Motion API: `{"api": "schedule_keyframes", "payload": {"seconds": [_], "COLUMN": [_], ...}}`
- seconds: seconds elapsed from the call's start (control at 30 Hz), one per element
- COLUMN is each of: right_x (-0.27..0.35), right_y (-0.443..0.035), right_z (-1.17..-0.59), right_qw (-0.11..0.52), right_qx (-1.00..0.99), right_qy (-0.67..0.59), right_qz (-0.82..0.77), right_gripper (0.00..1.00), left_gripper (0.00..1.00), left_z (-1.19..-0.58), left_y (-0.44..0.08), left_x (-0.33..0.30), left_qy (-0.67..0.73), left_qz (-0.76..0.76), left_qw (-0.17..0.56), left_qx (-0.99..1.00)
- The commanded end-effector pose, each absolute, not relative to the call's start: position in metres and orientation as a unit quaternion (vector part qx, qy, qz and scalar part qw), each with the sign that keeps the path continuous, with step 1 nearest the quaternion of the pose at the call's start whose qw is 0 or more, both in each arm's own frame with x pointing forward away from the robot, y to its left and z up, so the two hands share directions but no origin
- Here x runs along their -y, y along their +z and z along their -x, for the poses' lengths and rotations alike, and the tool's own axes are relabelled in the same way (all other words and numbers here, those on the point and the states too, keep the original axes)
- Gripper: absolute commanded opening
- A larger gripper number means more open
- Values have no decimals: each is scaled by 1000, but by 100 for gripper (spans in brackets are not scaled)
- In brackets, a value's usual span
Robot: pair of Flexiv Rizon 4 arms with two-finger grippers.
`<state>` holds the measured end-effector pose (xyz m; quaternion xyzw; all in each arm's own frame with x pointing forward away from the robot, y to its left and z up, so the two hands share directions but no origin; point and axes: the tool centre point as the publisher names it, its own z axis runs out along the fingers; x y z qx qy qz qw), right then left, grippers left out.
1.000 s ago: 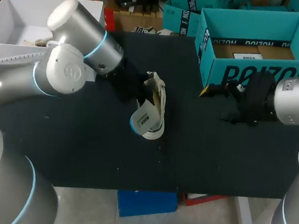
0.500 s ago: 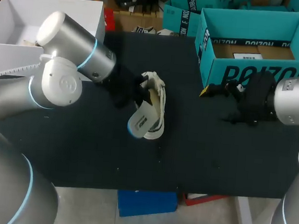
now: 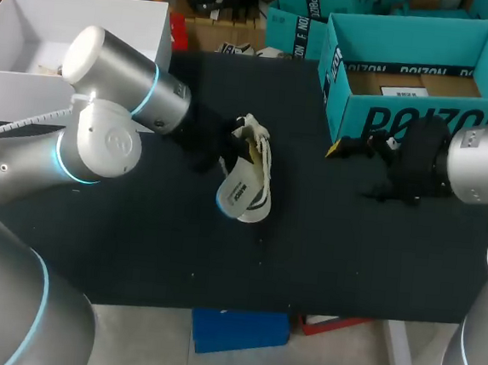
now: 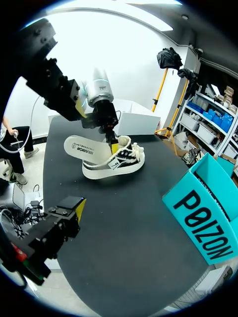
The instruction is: Take the shoe out of the shoebox, open the shoe tongue, remove and reinsert the insole, then place the shoe into the shoebox
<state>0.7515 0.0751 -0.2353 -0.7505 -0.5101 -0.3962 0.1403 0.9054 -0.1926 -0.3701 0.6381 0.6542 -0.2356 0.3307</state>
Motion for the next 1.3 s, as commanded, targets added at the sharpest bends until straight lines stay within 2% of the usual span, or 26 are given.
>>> {"api": "schedule_keyframes", "payload": {"seconds": [0.03,0.27,0.3,0.33,0.37,0.4,0.73,1.3], "right_x": [-77,-77,-77,-77,-77,-77,-77,-77], "right_y": [-235,-235,-235,-235,-235,-235,-235,-235], "right_z": [-752,-752,-752,-752,-752,-752,-752,-752], "right_qw": [138,138,138,138,138,138,138,138], "right_qx": [510,510,510,510,510,510,510,510], "right_qy": [-395,-395,-395,-395,-395,-395,-395,-395], "right_qz": [752,752,752,752,752,752,752,752], "right_gripper": [100,100,100,100,100,100,100,100], "left_gripper": [0,0,10,40,79,100,100,100], "left_z": [-911,-915,-913,-912,-913,-913,-905,-862], "left_y": [-379,-380,-379,-378,-377,-375,-351,-336], "left_x": [191,189,189,190,190,191,197,191], "left_qy": [-233,-232,-232,-233,-234,-236,-259,-310], "left_qz": [-632,-626,-626,-626,-626,-626,-628,-652], "left_qw": [344,344,344,344,345,346,353,283], "left_qx": [-654,-660,-660,-659,-659,-658,-643,-631]}}
